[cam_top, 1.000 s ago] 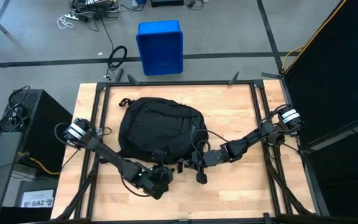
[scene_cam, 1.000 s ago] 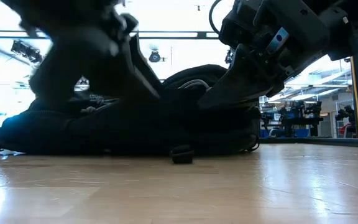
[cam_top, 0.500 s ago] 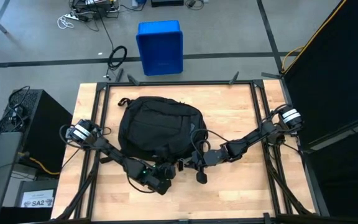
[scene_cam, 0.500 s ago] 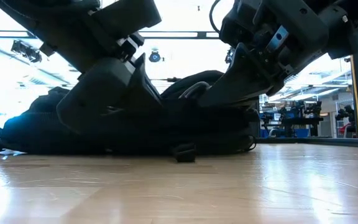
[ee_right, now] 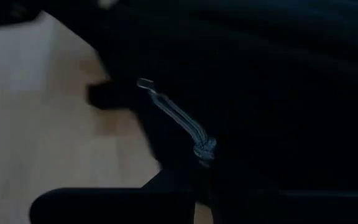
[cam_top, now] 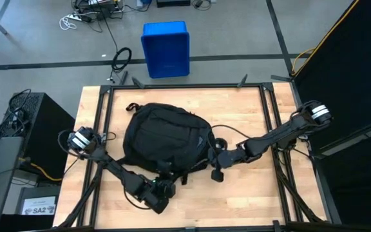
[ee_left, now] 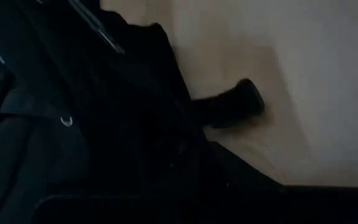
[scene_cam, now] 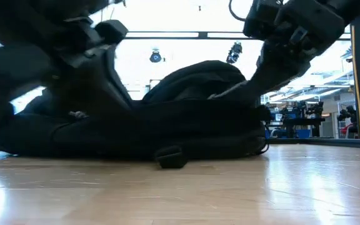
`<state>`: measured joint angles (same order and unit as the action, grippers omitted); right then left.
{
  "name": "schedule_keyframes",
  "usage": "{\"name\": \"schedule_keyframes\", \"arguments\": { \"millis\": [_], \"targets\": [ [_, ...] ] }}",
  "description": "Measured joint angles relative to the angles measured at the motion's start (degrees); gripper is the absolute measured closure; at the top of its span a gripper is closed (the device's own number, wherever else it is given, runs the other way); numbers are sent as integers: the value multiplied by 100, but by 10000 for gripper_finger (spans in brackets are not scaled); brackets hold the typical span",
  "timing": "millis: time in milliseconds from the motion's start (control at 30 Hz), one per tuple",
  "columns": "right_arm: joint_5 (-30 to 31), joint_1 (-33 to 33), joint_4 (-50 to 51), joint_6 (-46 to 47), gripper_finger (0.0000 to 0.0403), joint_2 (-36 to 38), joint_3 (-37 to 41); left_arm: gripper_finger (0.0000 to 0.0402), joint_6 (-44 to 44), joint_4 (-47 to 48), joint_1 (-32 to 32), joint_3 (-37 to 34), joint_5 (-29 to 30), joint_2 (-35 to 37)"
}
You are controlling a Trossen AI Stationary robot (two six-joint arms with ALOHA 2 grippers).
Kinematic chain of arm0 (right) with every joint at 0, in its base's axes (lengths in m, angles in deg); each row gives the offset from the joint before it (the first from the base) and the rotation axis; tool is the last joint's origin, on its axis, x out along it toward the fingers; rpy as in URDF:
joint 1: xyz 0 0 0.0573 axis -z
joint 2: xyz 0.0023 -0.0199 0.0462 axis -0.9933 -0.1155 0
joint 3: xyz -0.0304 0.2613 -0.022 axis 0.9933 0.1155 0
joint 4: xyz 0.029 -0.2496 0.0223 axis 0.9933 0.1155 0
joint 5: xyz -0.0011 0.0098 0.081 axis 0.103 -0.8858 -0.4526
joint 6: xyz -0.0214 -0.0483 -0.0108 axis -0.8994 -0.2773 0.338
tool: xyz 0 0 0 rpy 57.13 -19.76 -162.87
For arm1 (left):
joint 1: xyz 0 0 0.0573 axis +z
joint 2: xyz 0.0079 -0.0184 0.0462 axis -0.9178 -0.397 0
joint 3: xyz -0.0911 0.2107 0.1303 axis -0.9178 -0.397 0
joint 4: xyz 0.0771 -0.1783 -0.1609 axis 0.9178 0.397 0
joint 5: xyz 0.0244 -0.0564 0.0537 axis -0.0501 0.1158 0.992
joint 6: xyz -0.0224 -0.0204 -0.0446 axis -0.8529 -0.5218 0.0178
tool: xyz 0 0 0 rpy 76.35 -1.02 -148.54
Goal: Unpack backpack
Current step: Open the backpack
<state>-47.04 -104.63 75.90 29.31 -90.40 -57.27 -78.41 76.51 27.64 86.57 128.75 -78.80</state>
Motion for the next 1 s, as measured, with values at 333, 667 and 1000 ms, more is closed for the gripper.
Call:
{"name": "schedule_keyframes", "arguments": {
  "millis": [333, 667, 1000],
  "targets": [
    [1304, 140, 2472, 1078, 402, 625, 0, 401, -1155, 1501, -620, -7, 724, 586],
    [1038, 76, 1356, 592, 402, 613, 2, 386, -1311, 664, -281, -7, 1904, 847],
    [799, 63, 1081, 431, 403, 610, 2, 239, 771, -2325, 1124, -7, 156, 602]
  ]
}}
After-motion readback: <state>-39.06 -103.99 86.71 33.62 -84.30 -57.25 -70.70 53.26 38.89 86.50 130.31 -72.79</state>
